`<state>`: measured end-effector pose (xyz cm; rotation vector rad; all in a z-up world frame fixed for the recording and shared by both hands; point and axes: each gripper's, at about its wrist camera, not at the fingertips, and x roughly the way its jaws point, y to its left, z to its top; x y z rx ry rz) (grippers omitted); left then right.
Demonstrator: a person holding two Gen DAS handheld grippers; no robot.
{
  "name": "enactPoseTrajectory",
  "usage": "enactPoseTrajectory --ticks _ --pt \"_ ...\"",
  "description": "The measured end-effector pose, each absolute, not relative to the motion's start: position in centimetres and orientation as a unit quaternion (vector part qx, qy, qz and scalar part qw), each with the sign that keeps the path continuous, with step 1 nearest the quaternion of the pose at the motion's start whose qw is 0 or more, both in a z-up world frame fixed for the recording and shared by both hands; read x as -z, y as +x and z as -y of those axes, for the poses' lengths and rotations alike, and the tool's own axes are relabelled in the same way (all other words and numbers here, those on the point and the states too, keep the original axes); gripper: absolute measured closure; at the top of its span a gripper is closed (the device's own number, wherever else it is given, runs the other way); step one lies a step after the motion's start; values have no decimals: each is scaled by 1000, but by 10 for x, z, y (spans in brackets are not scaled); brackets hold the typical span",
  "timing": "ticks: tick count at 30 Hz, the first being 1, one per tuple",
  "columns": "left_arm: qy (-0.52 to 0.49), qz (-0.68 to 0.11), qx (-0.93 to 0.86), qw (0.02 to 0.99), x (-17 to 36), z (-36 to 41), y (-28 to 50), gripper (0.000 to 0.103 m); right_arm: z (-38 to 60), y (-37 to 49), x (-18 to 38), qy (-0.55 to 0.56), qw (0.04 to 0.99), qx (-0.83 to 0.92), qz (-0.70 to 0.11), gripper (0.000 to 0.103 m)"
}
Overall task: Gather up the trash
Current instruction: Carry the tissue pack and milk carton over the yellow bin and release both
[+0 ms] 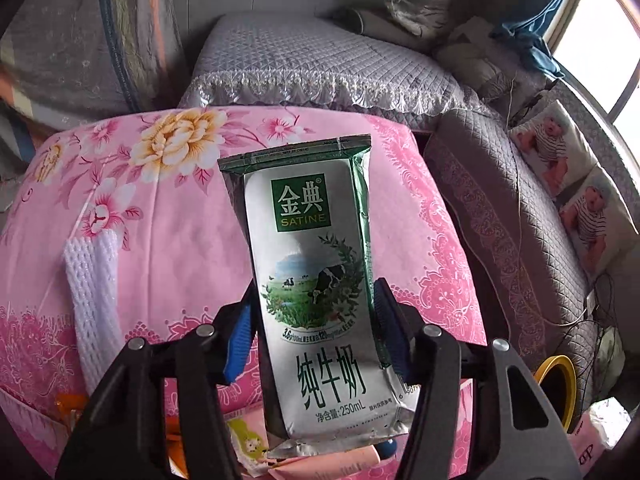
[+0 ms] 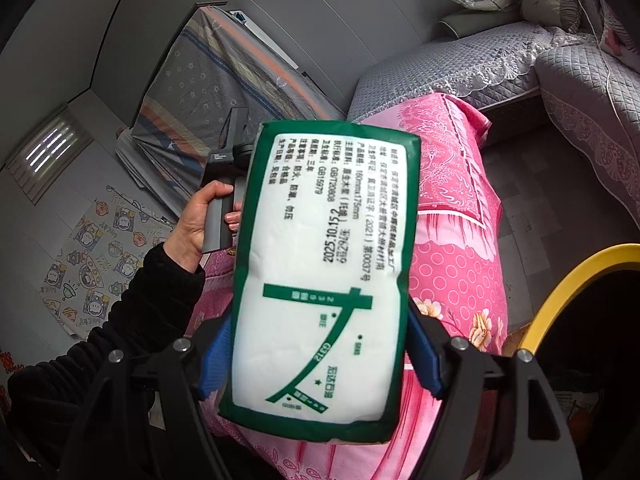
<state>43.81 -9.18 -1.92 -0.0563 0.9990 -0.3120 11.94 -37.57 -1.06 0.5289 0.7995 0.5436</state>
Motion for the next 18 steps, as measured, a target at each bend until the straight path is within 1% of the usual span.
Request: enactPoseTrajectory --ticks 3,6,12,18 --pt "-15 -434 158 887 -8 80 393 50 361 120 11 246 847 -267 -388 33" --pt "0 -400 155 904 -22 71 347 50 349 121 18 244 841 -266 -404 33" --pt "27 -347 158 924 -27 60 262 50 337 118 36 253 829 -244 -435 33" --pt "32 -321 191 927 -23 70 207 50 351 104 31 264 841 -206 -425 33"
